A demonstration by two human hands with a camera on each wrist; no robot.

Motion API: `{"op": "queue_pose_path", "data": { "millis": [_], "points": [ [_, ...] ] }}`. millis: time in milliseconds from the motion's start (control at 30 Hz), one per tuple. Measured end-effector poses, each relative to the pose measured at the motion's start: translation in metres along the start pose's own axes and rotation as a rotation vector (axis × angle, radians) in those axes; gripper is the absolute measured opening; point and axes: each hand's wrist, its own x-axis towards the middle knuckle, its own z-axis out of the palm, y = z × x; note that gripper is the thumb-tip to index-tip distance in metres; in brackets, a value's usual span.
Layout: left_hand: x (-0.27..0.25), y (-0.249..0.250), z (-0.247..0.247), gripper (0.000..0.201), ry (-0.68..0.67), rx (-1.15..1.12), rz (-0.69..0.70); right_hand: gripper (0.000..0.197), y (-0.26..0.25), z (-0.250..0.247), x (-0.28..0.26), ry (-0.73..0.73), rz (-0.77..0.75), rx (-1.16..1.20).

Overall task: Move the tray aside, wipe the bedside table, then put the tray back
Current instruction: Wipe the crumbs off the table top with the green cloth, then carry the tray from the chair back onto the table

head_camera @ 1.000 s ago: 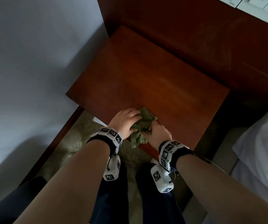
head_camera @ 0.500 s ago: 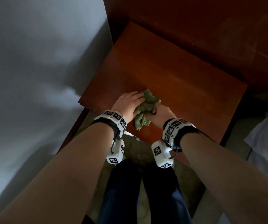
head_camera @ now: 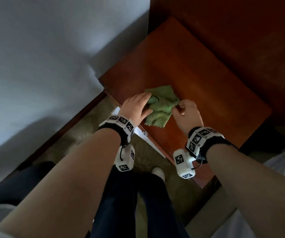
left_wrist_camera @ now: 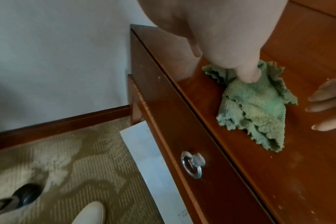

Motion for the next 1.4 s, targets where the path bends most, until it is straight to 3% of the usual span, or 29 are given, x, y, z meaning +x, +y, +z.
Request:
{"op": "queue_pose_path", "data": {
  "millis": [133, 367, 600, 767, 1200, 1400],
  "points": [
    [-0.031, 0.008, 0.007, 0.06, 0.058, -0.083, -0.125, 0.047, -0.002, 0.006, -0.007, -0.072, -0.147, -0.115],
    [-0.112, -0.01, 0.007, 0.061, 0.06, -0.159, -0.419, 0.051, -0.038, 0.026, -0.037, -0.06, -0.404, -0.332],
    [-0.217, -0.045, 0.03, 0.059, 0.052, -0.219, -0.701, 0.049, -0.082, 0.081, -0.081, -0.234, -0.638, -0.451],
    [-0.283, -0.064, 0.053, 0.056, 0.14, -0.299, -0.826, 0.053, -0.11, 0.126, -0.123, -0.399, -0.734, -0.522],
    [-0.461, -0.11, 0.085, 0.053, 0.348, -0.4, -1.135, 0.051, -0.181, 0.247, -0.254, -0.641, -0.969, -0.642],
    [-0.536, -0.121, 0.105, 0.056, 0.454, -0.438, -1.371, 0.059, -0.214, 0.302, -0.296, -0.781, -0.885, -0.588]
  ]
}}
